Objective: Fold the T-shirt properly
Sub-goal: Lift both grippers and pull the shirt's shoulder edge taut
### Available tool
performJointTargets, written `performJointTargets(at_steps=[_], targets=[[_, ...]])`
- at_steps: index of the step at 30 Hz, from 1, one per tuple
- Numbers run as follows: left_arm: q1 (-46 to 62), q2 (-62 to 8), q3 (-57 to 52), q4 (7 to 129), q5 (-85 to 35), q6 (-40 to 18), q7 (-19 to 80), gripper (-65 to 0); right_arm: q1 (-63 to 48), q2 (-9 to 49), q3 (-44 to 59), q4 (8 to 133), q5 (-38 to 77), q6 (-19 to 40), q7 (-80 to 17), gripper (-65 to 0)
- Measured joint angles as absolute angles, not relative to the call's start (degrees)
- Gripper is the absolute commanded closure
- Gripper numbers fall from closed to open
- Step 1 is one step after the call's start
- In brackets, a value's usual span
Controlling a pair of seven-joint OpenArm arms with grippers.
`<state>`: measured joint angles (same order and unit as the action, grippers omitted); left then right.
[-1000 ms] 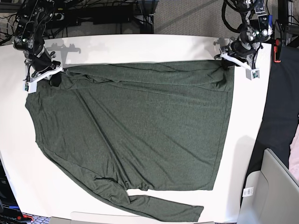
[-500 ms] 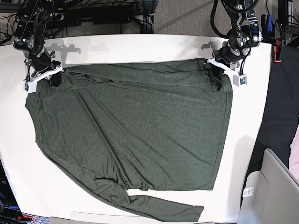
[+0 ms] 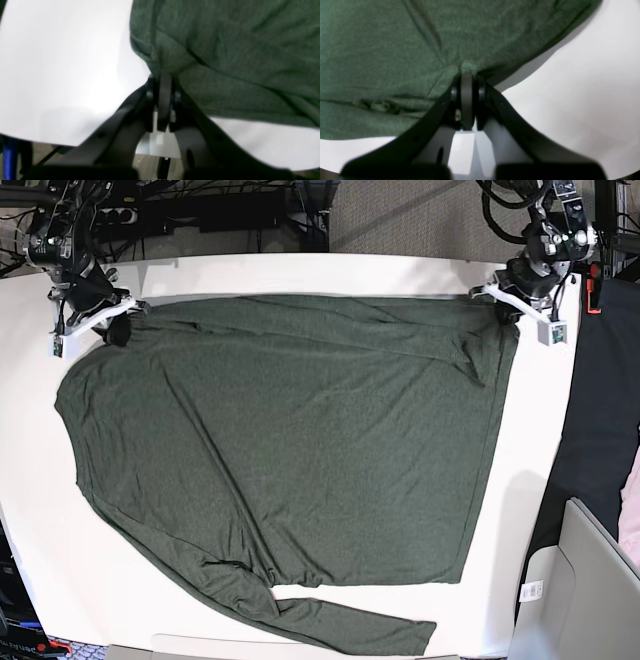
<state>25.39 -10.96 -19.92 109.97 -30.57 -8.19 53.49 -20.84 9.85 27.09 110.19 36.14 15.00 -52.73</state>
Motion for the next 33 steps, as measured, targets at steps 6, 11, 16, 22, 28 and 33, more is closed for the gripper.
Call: performJointTargets(at_steps=[6,11,16,22,28,33], targets=[[22.11,-10.74,-20.43,111.26,-30.50,-8.08,54.08,-0.1,-16.84,9.96,29.32,110.19,35.97,14.96,-52.73,-0.5],[15.84,-10.92,-20.21,112.81,-30.50,-8.14,53.63,-0.1,-12.10,9.96,29.30,109.34,36.21,15.16,-52.60,-0.5],[8.75,-8.69,-20.03,112.44,-30.63,-8.19,53.71,-0.1,-6.55,10.11,29.28,102.04,35.97,15.18,-52.90,-0.5],[3.18,-8.10,-16.23,107.81,-30.26,-8.08,53.76,-0.1,0.97,10.35,29.30,93.93,35.86,15.07,-52.82,-0.5],[-2.46,-7.33,-15.97,99.98,-30.26,-8.03,53.30,-0.1,8.08,10.46,29.39,85.71,35.64,14.81,-52.66,-0.5],[-6.13,-7.29,-15.99,93.45,-30.26,-8.16,50.13,-0.1,12.38,10.31,29.39,80.05,35.64,14.79,-52.71,-0.6]])
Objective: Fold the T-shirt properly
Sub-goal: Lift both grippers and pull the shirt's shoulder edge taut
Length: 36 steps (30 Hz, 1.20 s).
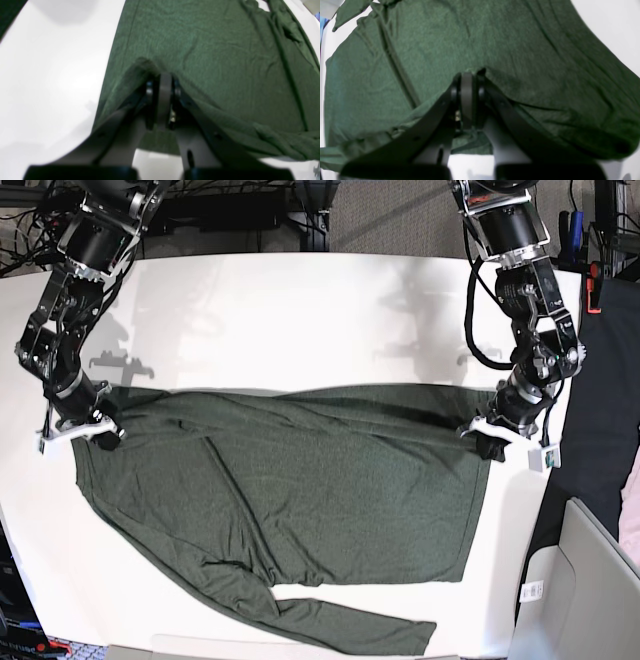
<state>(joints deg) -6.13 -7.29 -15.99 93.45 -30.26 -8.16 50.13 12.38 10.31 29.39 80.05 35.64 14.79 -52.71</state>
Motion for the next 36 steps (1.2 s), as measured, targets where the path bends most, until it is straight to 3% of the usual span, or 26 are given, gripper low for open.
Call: performJointTargets(at_steps=[9,14,17,25,36], targets=[[-7.70,-7.35,-15.90,85.23,-29.80,-7.55,49.06,-2.6,15.18,10.11,29.39,72.93,35.73,14.81,-52.34,-1.6],[-7.64,-8.95,-15.79,85.32,-30.02,-7.75,51.72,-17.5,14.57,10.09,31.07,73.25,36.01,14.90,-52.27,-18.5],[-7.46,-10.52,-16.25,86.13,-29.76,-5.32,54.96,-20.9,13.52,10.28,33.56,73.25,35.75,14.31,-52.29,-26.9],[1.93,-10.17,-16.29,100.92,-29.78,-2.85,60.10,-21.0,5.54,10.57,33.36,83.07,42.70,14.63,-52.34,-27.1],[2.55,-6.94,-16.60,94.08,-29.61,-2.59,61.10,-21.0,-5.56,10.44,39.79,92.51,44.36,14.66,-52.51,-27.1]])
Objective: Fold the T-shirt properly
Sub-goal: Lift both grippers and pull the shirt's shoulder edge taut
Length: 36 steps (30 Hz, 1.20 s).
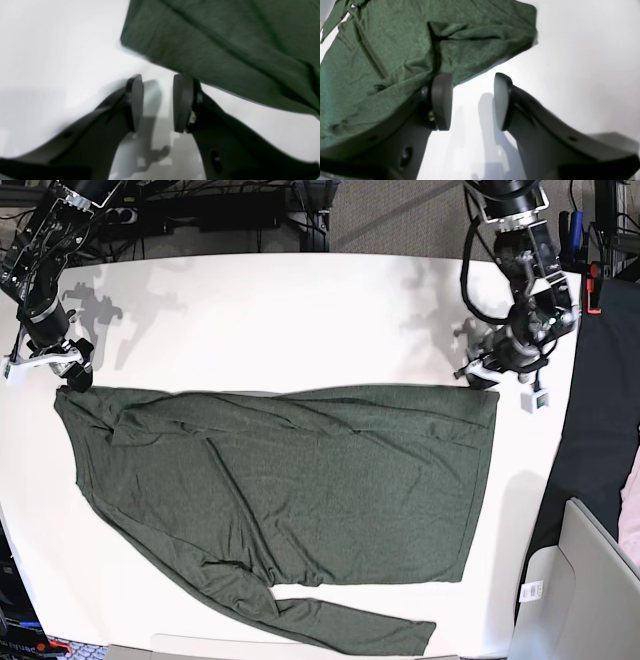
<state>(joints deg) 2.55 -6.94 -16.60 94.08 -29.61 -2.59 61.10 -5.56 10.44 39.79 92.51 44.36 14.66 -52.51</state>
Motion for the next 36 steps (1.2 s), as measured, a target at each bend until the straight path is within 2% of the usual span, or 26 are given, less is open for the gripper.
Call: performJointTargets(at_steps=[10,17,28,36], targets=[[-2.92,-5.89,-16.49,86.15,-30.65,-3.01,56.27,-20.9,-6.26,10.41,40.60,92.51,45.01,14.63,-52.51,-27.1],[-4.32,-3.73,-16.56,86.15,-30.06,-3.01,56.71,-20.9,-4.86,10.15,40.60,90.56,44.91,14.63,-52.51,-27.1],[-3.70,-3.40,-16.47,93.21,-30.26,-3.03,57.56,-20.9,-4.10,10.28,40.60,89.34,44.88,14.63,-52.45,-27.1],[-3.68,-3.33,-16.95,89.17,-30.28,-2.68,60.73,-21.0,-3.27,10.11,40.60,89.32,44.88,14.63,-52.51,-27.1]])
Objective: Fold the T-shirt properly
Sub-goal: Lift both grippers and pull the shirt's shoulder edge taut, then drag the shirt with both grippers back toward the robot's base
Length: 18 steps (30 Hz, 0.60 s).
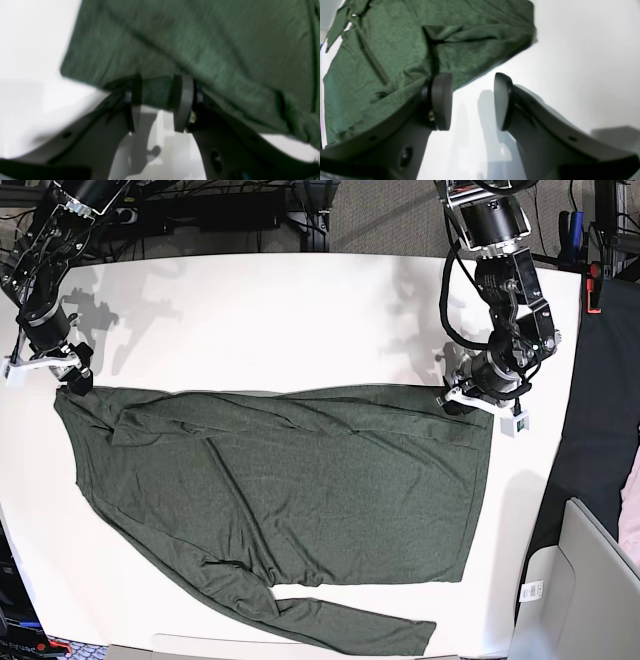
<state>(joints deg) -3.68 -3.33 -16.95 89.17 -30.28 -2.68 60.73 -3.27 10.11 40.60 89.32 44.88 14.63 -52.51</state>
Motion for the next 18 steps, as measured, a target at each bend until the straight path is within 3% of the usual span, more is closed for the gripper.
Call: performJointTargets(at_steps=[5,8,11,18], targets=[[-4.01,-2.90,-26.15,90.04,-29.85,-3.36,66.94,-21.1,-3.31,10.11,40.62,89.30,44.86,14.63,-52.51,-27.1],[-4.05,-3.16,-27.46,90.04,-29.17,-7.86,69.12,-21.3,-3.29,10.11,40.60,88.51,44.95,14.63,-52.51,-27.1],[-4.80,-2.50,-27.53,90.04,-30.04,-8.23,70.67,-23.9,-2.87,10.11,40.64,87.20,44.77,14.59,-52.49,-27.1],[-5.10,-0.99,-28.01,89.97,-29.63,-8.21,67.31,-26.5,-2.09,9.93,40.60,87.07,44.95,14.63,-52.51,-27.1]])
